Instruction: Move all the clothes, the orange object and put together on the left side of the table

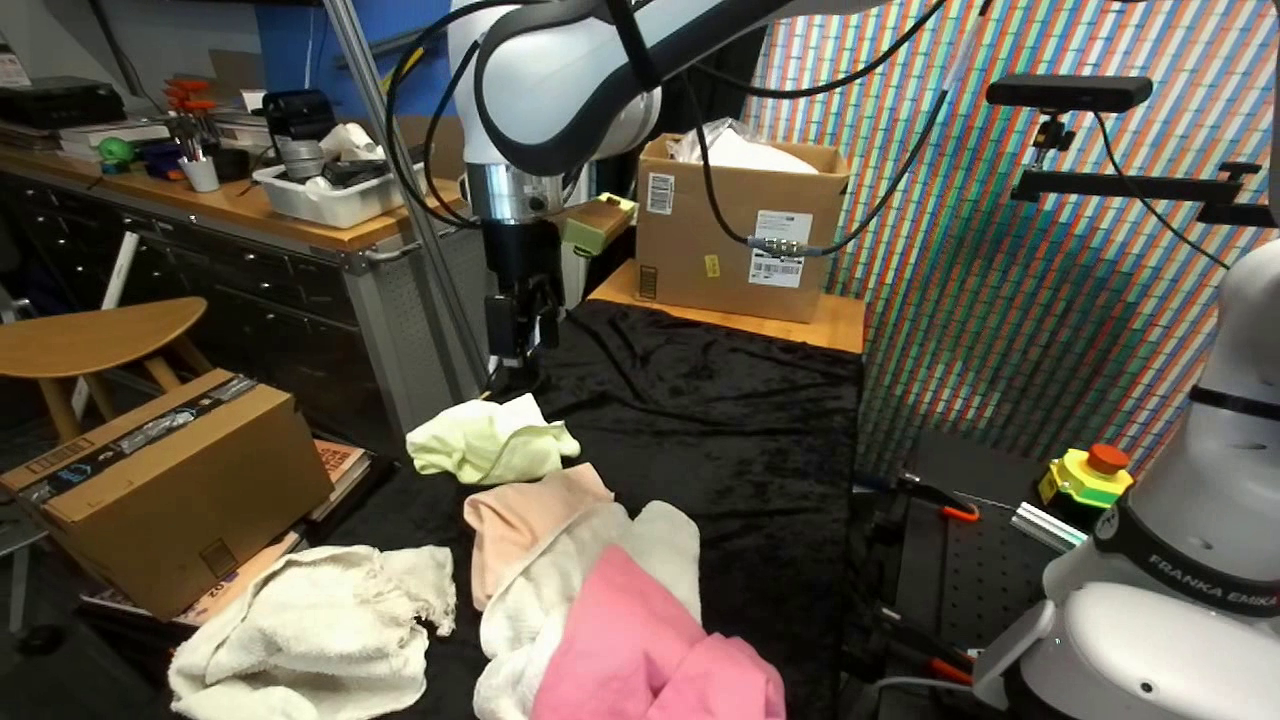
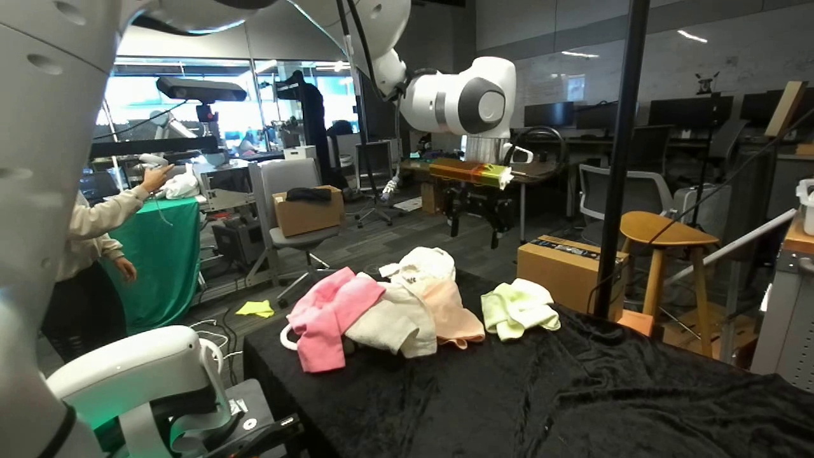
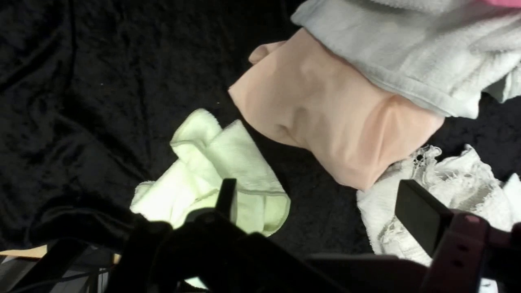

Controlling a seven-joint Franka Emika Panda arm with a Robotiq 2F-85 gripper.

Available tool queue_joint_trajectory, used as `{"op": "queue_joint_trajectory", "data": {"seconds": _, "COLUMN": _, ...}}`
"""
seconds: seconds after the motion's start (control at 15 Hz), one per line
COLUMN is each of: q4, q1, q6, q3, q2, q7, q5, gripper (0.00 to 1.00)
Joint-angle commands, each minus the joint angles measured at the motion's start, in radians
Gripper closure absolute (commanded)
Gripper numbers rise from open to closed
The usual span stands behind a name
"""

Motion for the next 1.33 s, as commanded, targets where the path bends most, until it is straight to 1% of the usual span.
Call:
{"op": "queue_joint_trajectory", "data": {"seconds": 0.0, "q4": 0.075, "q1": -0.028, "q6": -0.029, "q3": 0.005, "q2": 0.066, "q7": -0.145, "q5": -0.051, "gripper": 0.0}}
{"op": "queue_joint_trajectory", "data": {"seconds": 0.33, "q4": 0.096, "q1": -0.034, "q6": -0.018, "q3": 0.032, "q2": 0.111, "q7": -0.317, "q5": -0.097, "gripper": 0.0}}
{"op": "queue_joint_trajectory", "data": {"seconds": 0.6, "q4": 0.108, "q1": -0.018, "q6": -0.002, "q3": 0.063, "q2": 0.124, "q7": -0.372, "q5": -0.105, "gripper": 0.0}}
{"op": "queue_joint_trajectory", "data": {"seconds": 0.93, "q4": 0.149, "q1": 0.025, "q6": 0.006, "q3": 0.085, "q2": 0.152, "q7": -0.33, "q5": -0.099, "gripper": 0.0}}
{"op": "queue_joint_trajectory", "data": {"seconds": 1.13, "q4": 0.161, "q1": 0.057, "q6": 0.067, "q3": 0.089, "q2": 0.178, "q7": -0.265, "q5": -0.09, "gripper": 0.0}}
{"op": "queue_joint_trajectory", "data": {"seconds": 1.27, "q4": 0.177, "q1": 0.076, "q6": 0.082, "q3": 0.096, "q2": 0.203, "q7": -0.228, "q5": -0.082, "gripper": 0.0}}
